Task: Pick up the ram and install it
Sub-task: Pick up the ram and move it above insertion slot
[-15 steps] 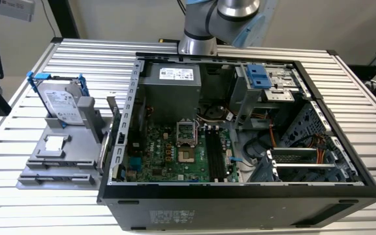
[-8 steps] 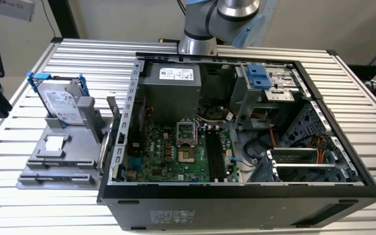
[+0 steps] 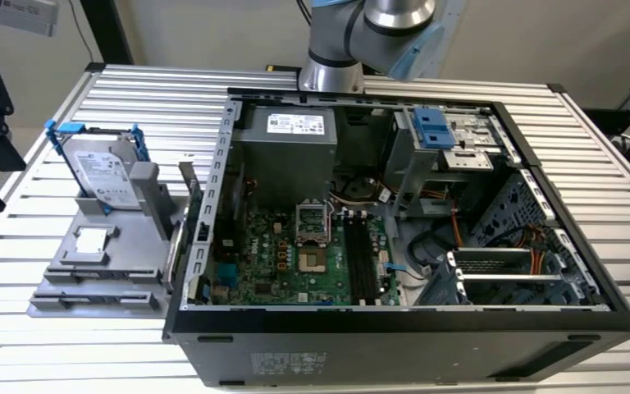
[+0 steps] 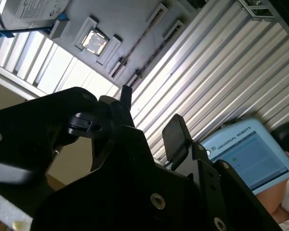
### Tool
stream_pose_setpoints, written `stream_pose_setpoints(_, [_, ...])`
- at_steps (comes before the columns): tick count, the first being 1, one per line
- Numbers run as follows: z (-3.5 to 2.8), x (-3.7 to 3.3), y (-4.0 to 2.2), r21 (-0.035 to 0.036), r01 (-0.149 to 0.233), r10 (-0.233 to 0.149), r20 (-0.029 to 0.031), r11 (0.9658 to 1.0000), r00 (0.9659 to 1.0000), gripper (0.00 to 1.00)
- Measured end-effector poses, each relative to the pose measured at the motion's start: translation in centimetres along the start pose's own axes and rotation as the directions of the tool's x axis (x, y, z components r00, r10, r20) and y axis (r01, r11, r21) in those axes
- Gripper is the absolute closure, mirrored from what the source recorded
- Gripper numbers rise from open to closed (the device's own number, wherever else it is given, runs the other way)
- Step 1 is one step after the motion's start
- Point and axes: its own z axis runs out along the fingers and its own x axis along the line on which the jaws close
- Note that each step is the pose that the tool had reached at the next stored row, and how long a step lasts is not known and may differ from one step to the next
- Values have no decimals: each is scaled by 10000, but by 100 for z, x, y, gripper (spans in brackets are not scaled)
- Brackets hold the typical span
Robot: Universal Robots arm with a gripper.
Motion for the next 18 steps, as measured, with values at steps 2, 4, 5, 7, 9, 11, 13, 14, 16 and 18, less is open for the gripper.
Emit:
stream_pose_setpoints(2, [-1, 0, 0, -1, 0, 0, -3, 10000, 10000, 0])
stream_pose_setpoints(4, [1, 0, 0, -1, -36, 36, -3, 10000, 10000, 0])
stream_pose_setpoints(5, [6, -1, -1, 2, -137, 137, -1, 9999, 9999, 0])
stream_pose_setpoints(7, [17, 0, 0, 5, -374, 374, 2, 9993, 9993, 0])
stream_pose_setpoints(9, [35, 0, -1, 5, -467, 467, 3, 9989, 9989, 0])
stream_pose_setpoints(11, [62, 0, -1, 6, -498, 498, 4, 9988, 9988, 0])
stream_pose_setpoints(13, [90, 0, -1, 6, -512, 512, 4, 9987, 9987, 0])
stream_pose_setpoints(14, [104, 0, -2, 6, -518, 518, 4, 9987, 9987, 0])
stream_pose_setpoints(16, [135, 0, -2, 6, -536, 536, 4, 9986, 9986, 0])
stream_pose_setpoints(18, [169, 0, -4, 6, -556, 556, 5, 9985, 9985, 0])
